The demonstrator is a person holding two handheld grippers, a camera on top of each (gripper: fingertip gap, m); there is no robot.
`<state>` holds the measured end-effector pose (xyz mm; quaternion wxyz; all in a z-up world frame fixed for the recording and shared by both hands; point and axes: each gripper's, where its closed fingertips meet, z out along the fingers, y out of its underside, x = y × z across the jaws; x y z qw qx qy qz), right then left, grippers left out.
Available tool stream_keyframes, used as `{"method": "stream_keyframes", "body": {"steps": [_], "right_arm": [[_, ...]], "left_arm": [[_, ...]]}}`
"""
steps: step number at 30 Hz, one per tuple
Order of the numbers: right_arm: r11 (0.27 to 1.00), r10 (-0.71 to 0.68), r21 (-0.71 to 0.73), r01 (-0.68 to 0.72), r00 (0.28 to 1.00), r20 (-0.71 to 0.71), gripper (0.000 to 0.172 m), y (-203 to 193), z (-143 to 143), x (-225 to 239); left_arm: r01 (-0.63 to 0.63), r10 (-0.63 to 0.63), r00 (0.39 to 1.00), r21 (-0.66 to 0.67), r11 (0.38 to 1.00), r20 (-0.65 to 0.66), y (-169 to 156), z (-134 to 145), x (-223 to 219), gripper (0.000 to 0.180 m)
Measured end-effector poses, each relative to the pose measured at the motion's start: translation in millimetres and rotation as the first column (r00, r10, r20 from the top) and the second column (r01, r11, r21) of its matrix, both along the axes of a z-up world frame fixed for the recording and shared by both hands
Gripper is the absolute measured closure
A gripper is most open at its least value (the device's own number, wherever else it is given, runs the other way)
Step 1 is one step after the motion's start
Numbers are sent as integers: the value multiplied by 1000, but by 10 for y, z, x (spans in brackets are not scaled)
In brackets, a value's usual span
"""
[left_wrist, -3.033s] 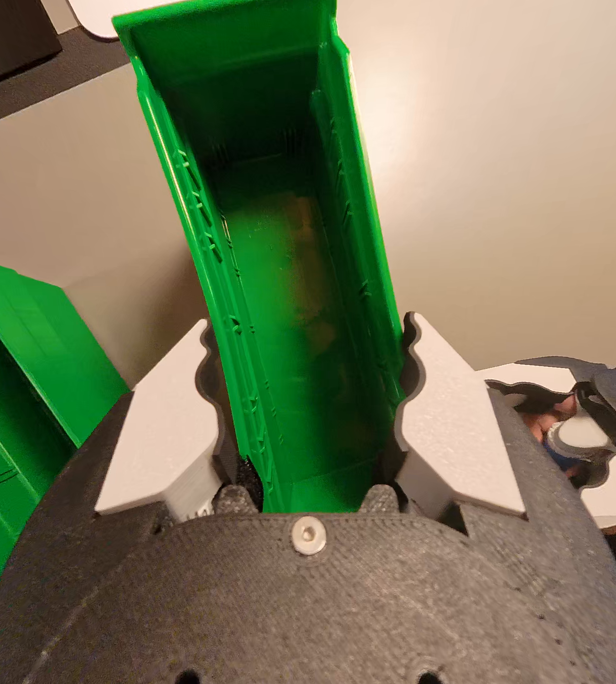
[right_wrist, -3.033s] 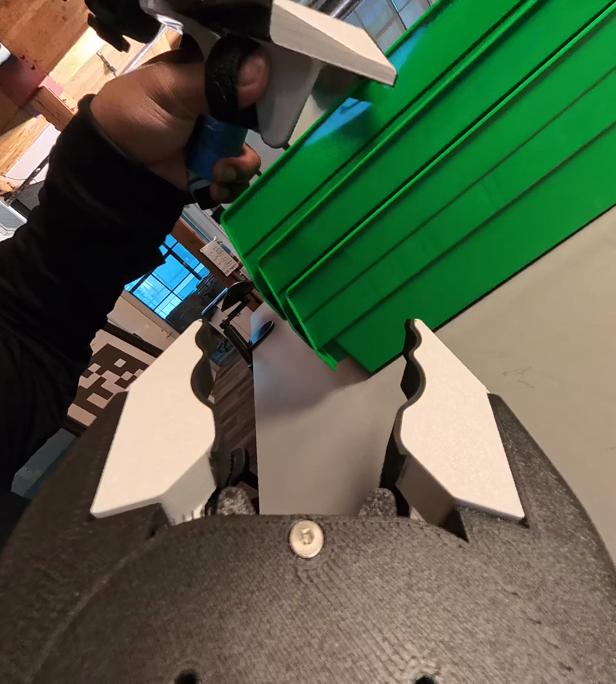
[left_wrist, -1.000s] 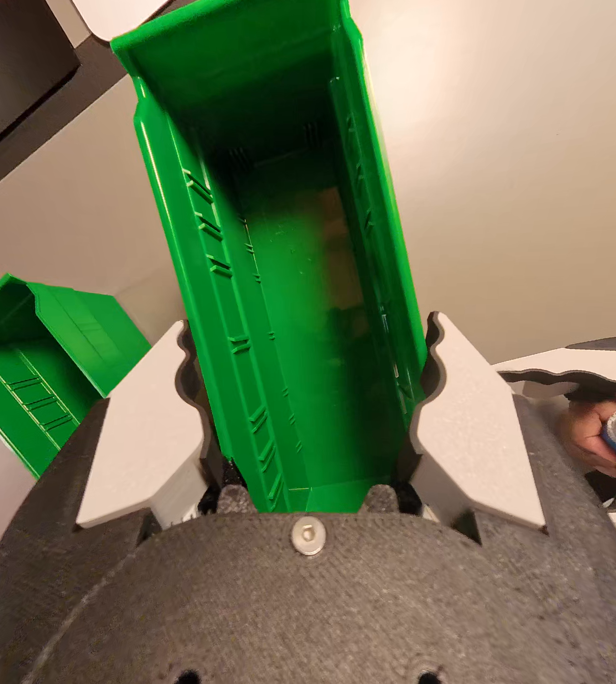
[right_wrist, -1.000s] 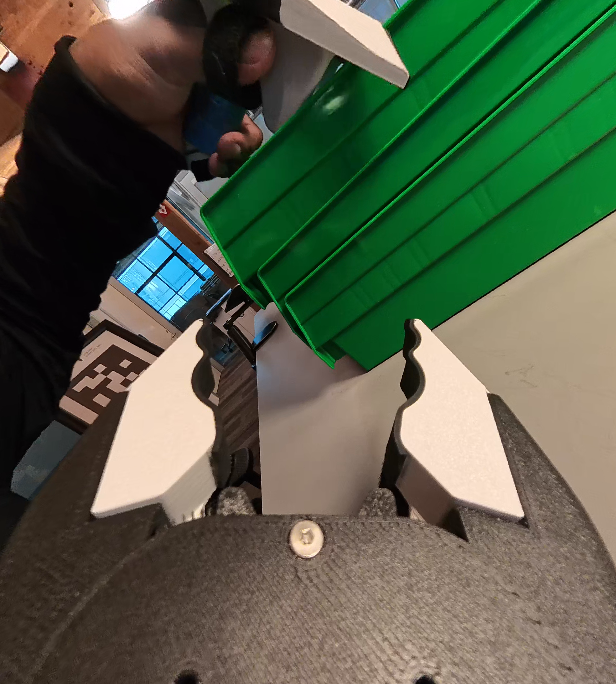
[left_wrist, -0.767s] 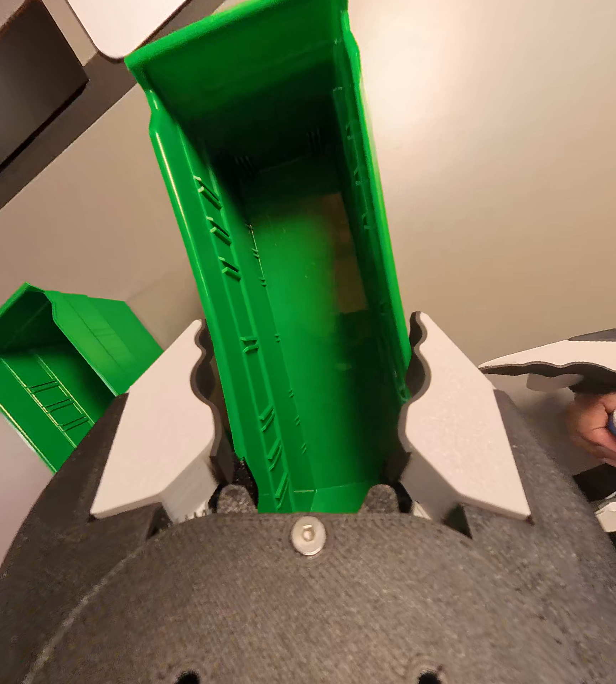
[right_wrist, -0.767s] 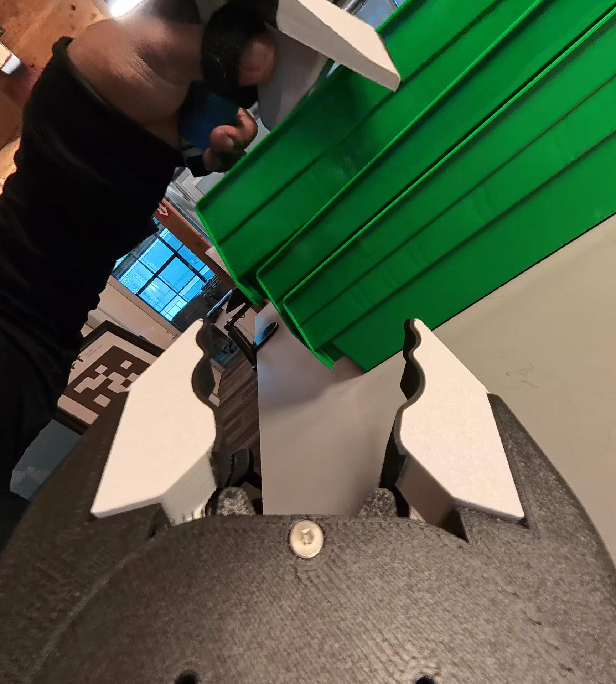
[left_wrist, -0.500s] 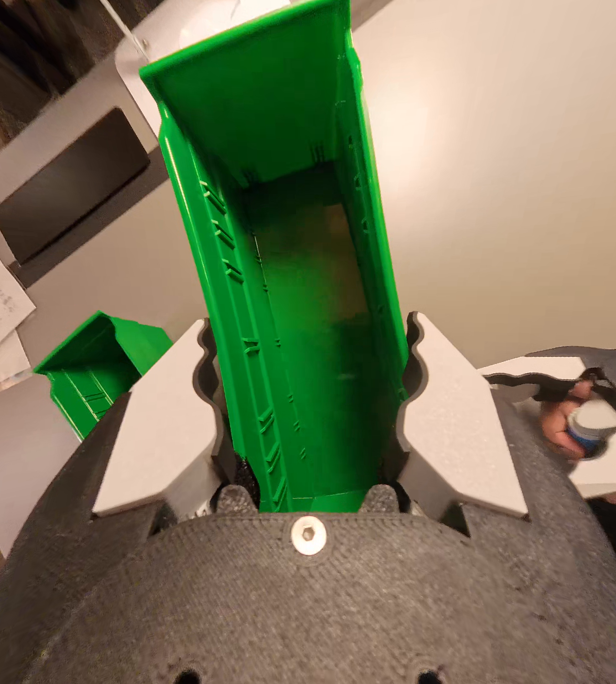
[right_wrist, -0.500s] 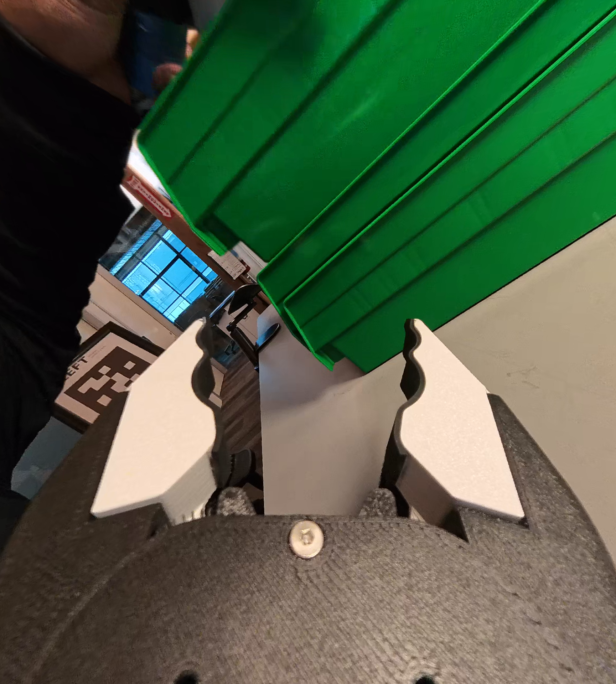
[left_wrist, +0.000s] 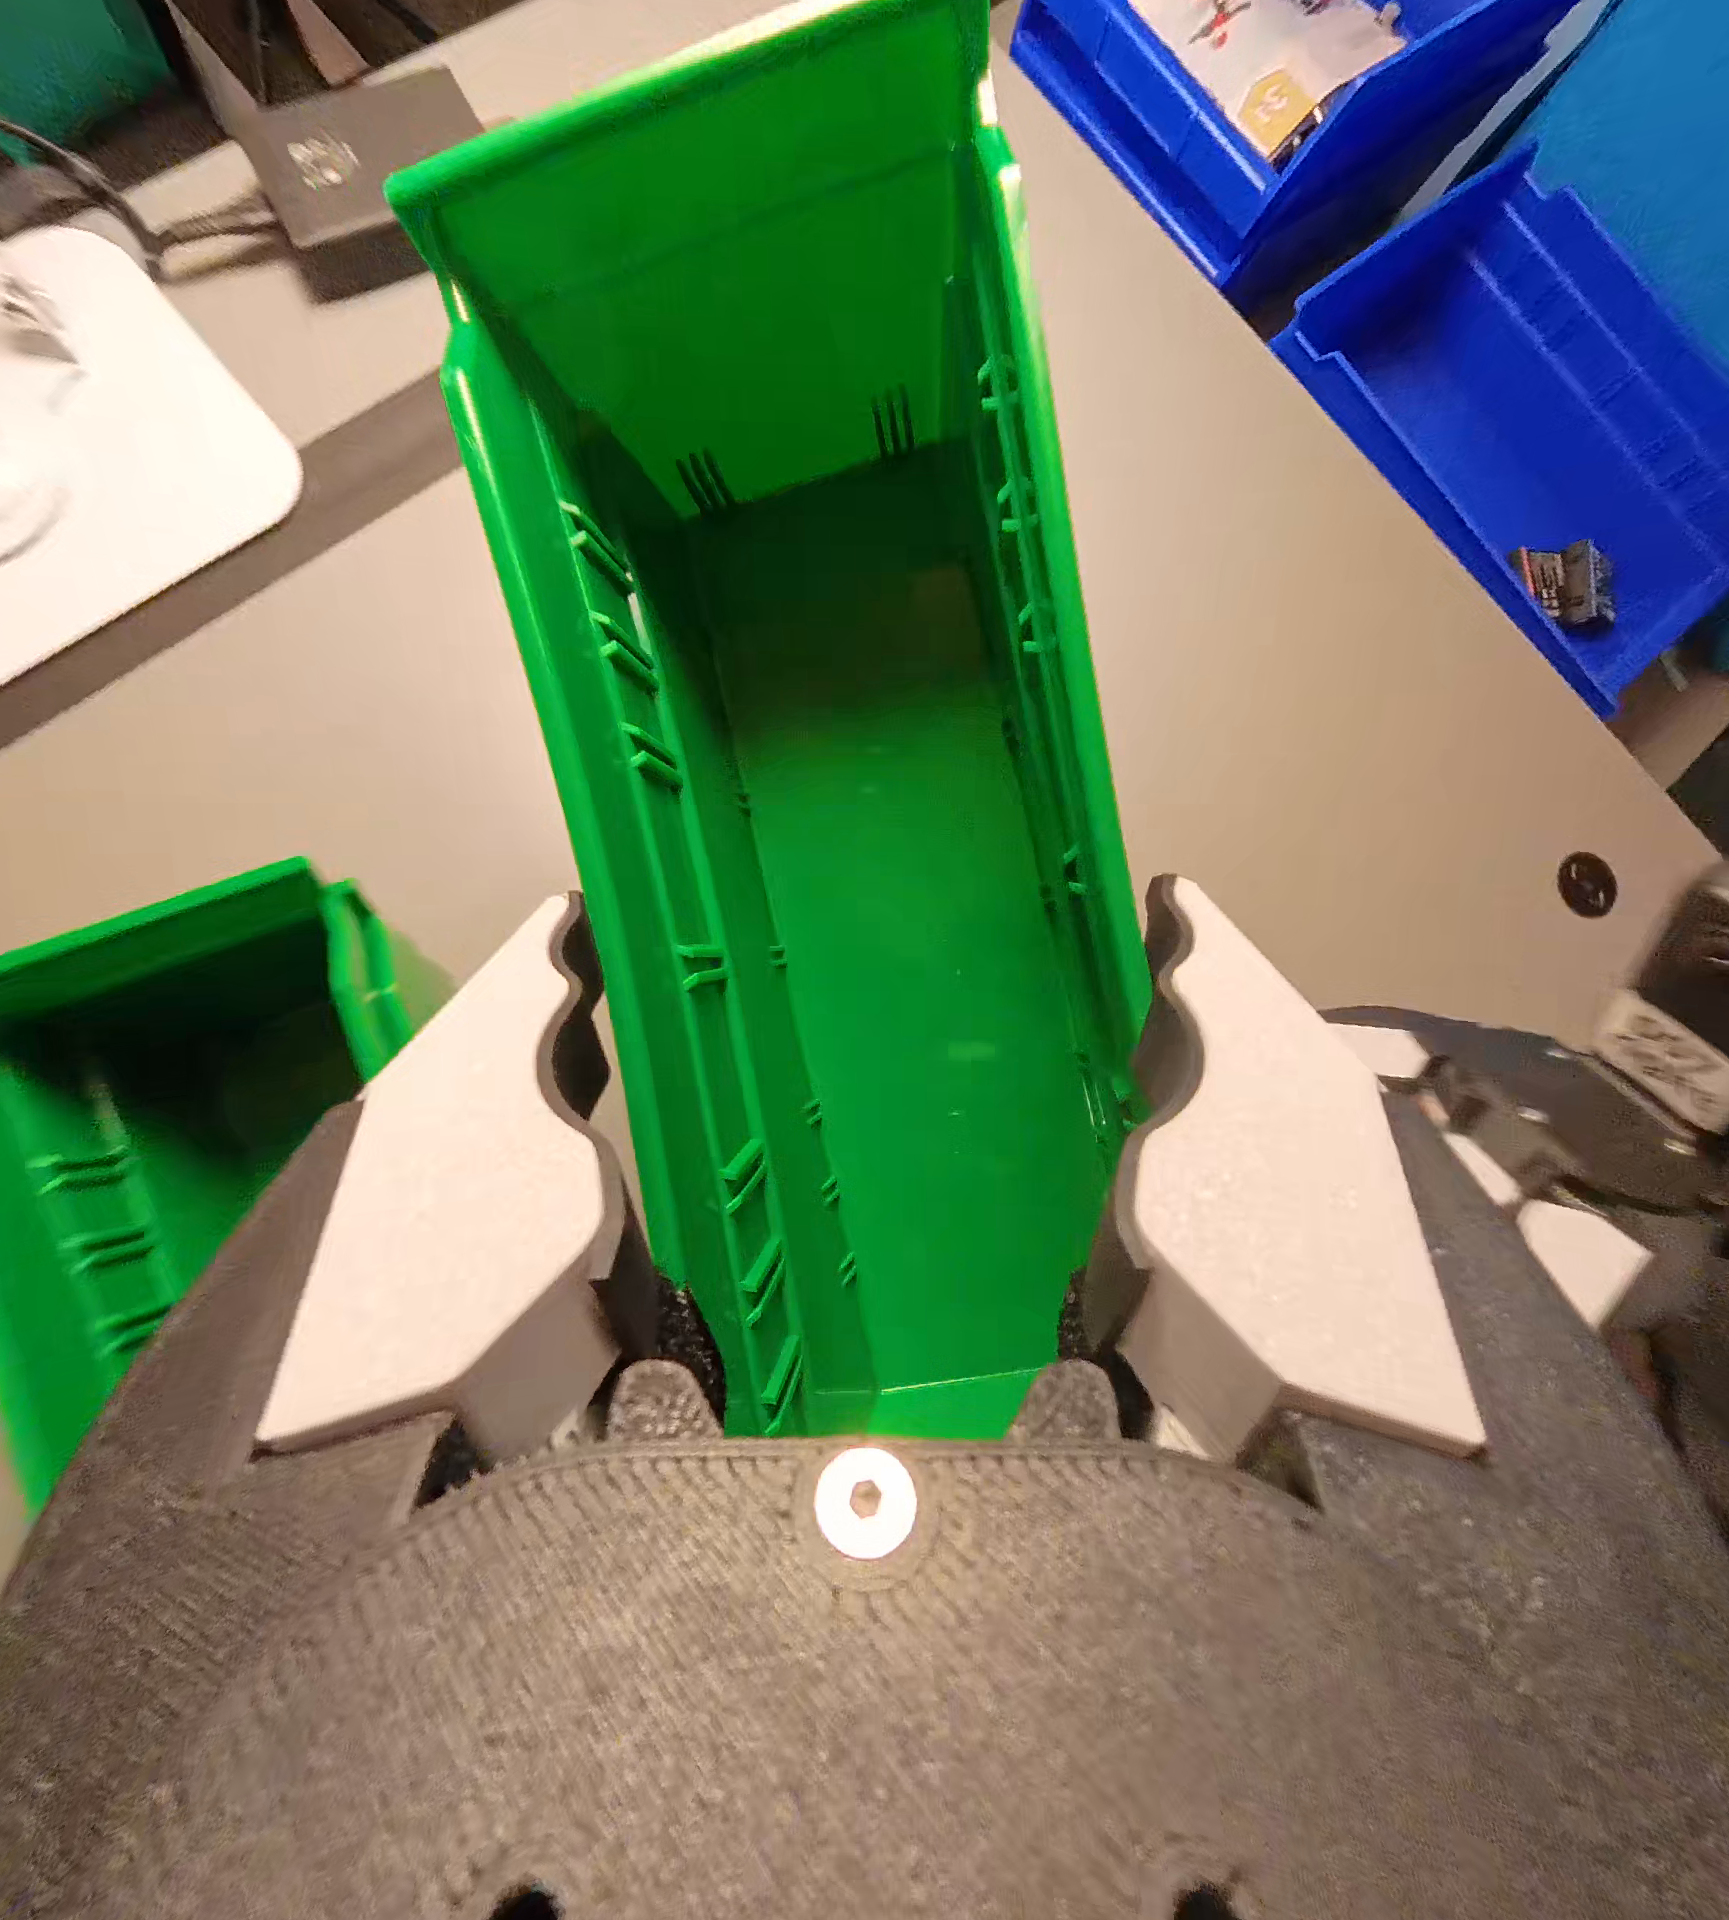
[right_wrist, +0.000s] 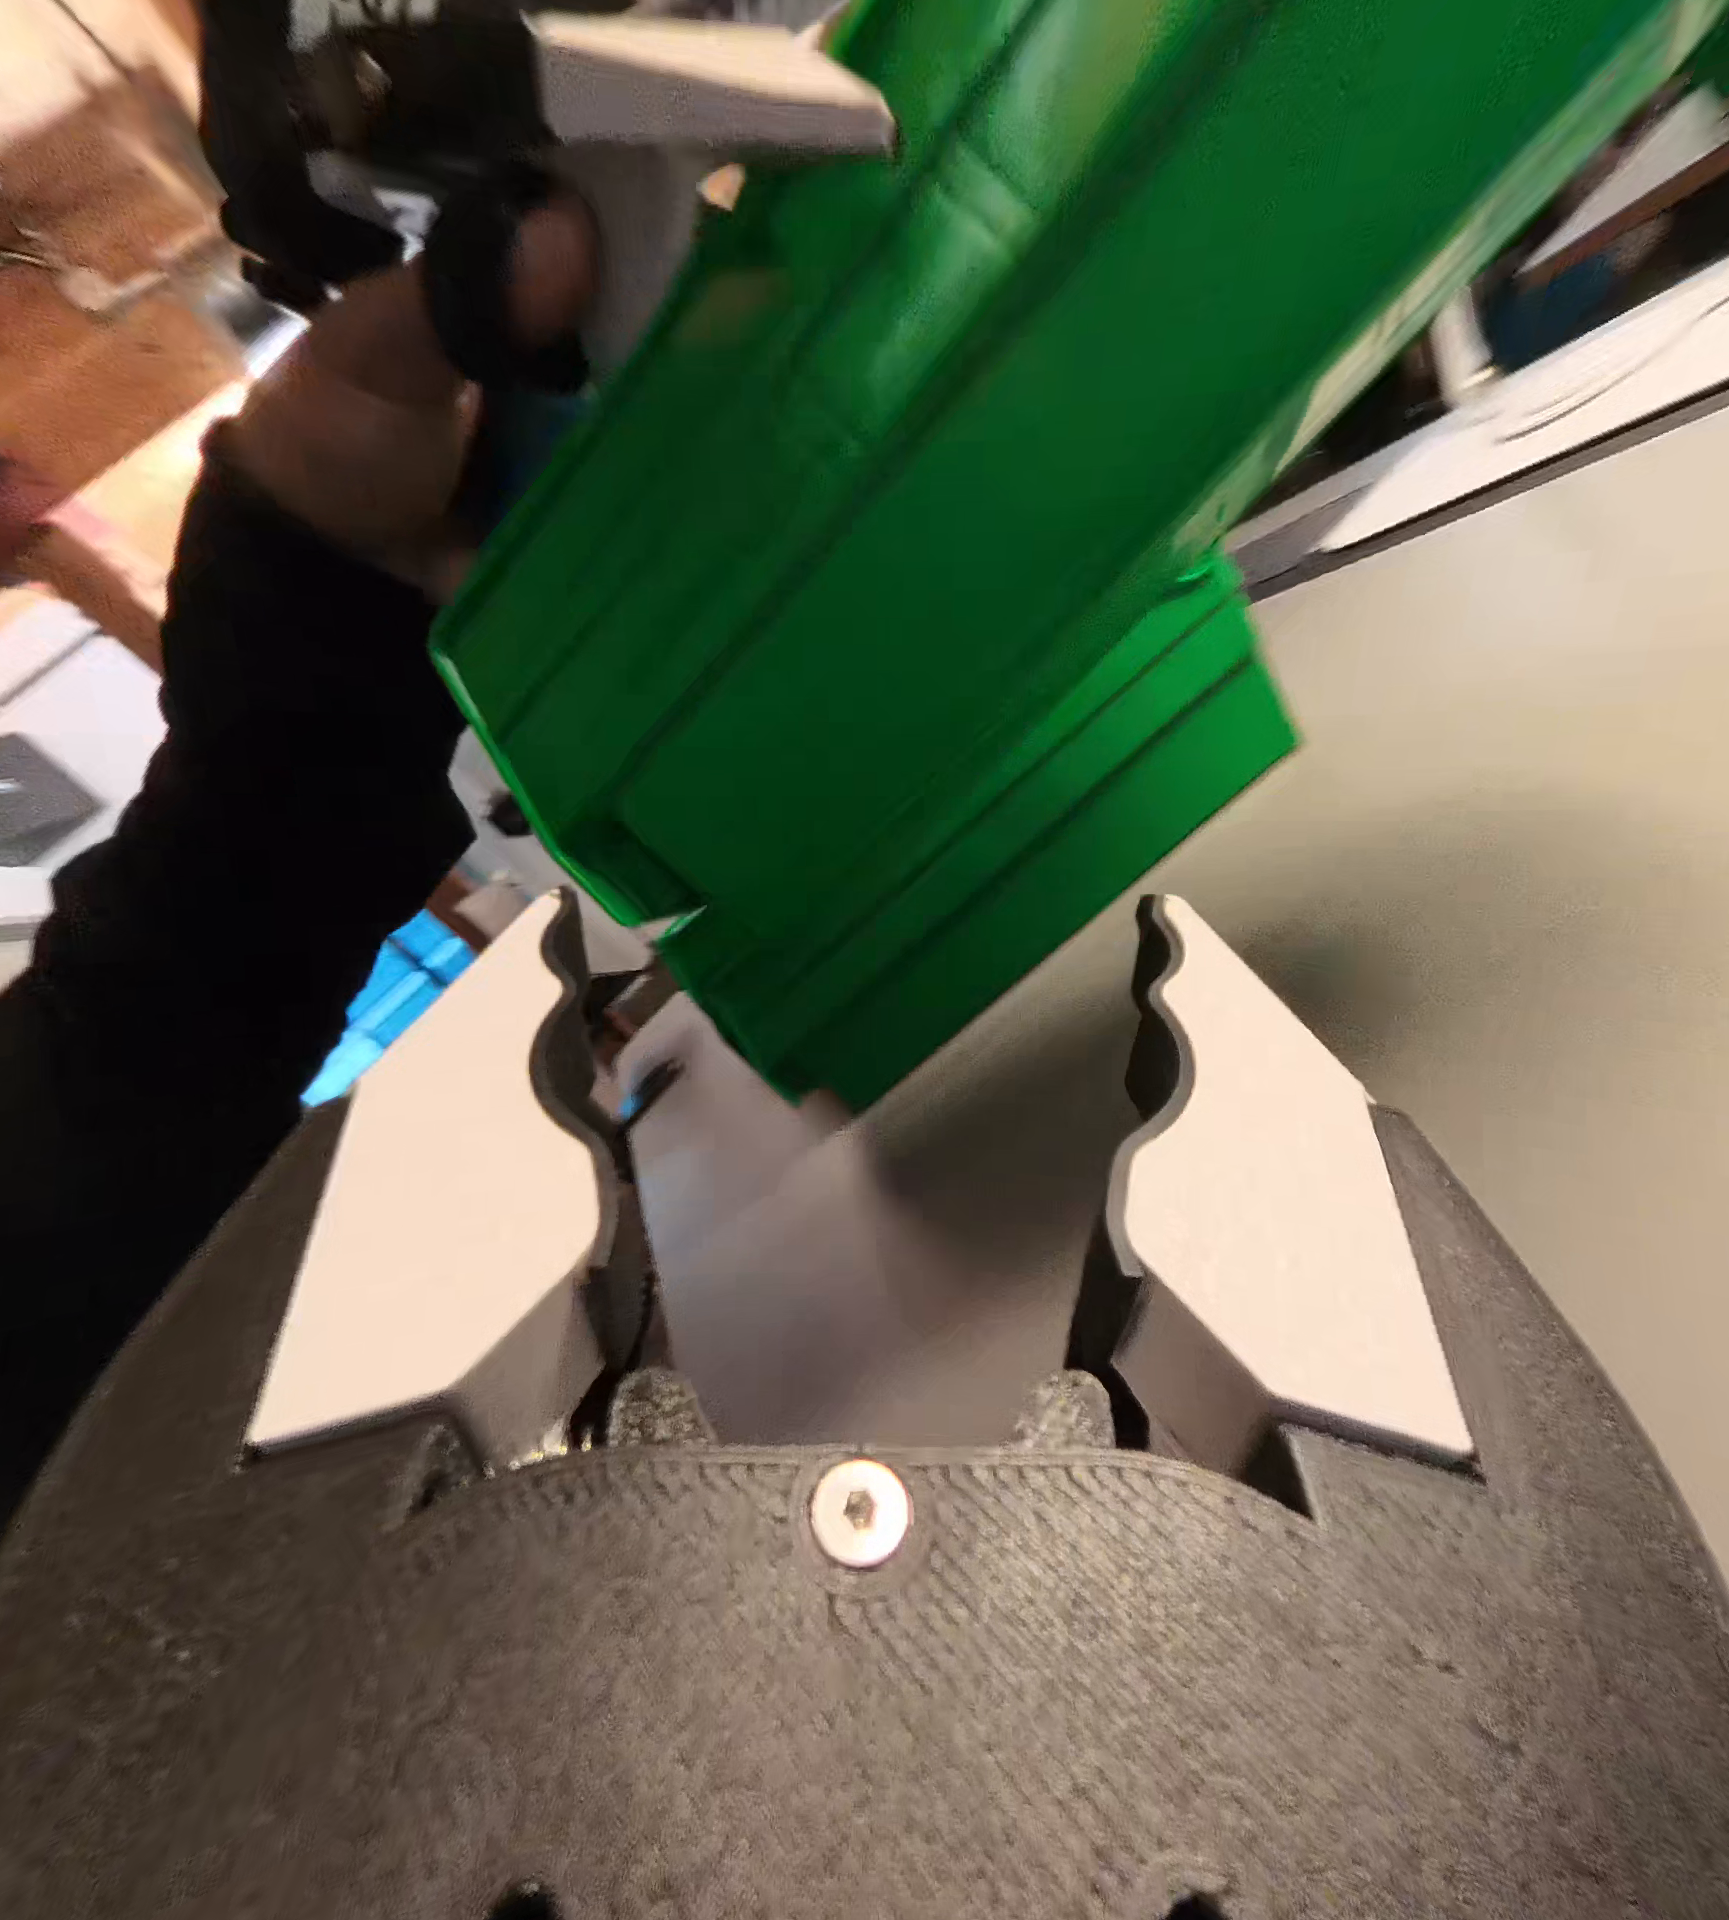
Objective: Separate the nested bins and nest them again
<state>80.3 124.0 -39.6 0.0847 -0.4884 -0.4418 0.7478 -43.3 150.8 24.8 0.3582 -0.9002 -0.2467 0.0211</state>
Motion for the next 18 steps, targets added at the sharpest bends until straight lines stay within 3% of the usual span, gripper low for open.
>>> {"method": "stream_keyframes", "body": {"steps": [4, 9, 14, 18], "right_arm": [[988, -135, 83, 134, 991, 13, 66, 452, -32, 141], [978, -178, 121, 168, 980, 83, 53, 574, -252, 101], [962, -222, 192, 192, 964, 147, 39, 593, -434, 29], [935, -283, 285, 212, 929, 238, 45, 682, -685, -5]], "left_arm": [[-19, 21, 999, -44, 999, 50, 343, -537, 5, 75], [-60, 63, 995, -45, 997, 80, 674, -1046, 122, 71], [-93, 92, 993, 11, 996, 76, 910, -1133, 212, 66], [-99, 94, 988, 40, 994, 120, 975, -1132, 282, 61]]}}
